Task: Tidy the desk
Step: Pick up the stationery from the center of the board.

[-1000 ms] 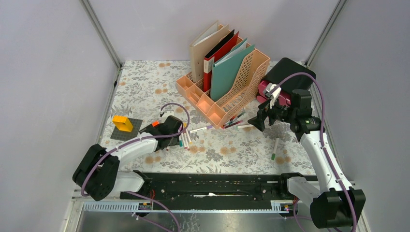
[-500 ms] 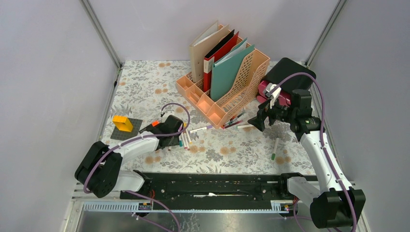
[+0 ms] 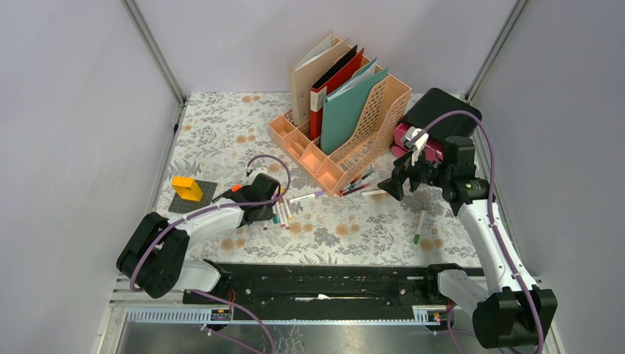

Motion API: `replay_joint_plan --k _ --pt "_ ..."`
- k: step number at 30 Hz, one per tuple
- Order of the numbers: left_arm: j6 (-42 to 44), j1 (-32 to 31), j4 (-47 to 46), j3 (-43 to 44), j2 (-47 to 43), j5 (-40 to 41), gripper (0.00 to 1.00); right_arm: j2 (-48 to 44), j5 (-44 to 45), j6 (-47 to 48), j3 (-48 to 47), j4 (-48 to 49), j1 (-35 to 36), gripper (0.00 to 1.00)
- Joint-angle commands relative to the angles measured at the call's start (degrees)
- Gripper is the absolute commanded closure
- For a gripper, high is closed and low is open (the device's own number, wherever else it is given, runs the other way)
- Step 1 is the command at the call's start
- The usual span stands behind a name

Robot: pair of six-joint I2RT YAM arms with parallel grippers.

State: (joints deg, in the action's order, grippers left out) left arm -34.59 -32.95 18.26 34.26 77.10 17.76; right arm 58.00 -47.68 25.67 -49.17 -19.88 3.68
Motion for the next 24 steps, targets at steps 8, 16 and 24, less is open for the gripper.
replay_joint_plan --k 8,16,24 --pt "-1.2 0.0 -1.2 -2.9 -3.5 -5.0 1.0 -1.1 -2.7 -0.2 -0.5 1.0 -0.2 0.0" --pt "-1.3 -0.1 -2.8 -5.3 -14.0 -5.6 1.0 -1.0 -7.2 -1.2 -0.4 1.2 -0.2 0.0" --pt "-2.8 -0.1 -8.5 -9.5 -21.7 -10.5 1.0 -0.6 -12.5 -5.0 0.7 3.9 -0.2 0.0"
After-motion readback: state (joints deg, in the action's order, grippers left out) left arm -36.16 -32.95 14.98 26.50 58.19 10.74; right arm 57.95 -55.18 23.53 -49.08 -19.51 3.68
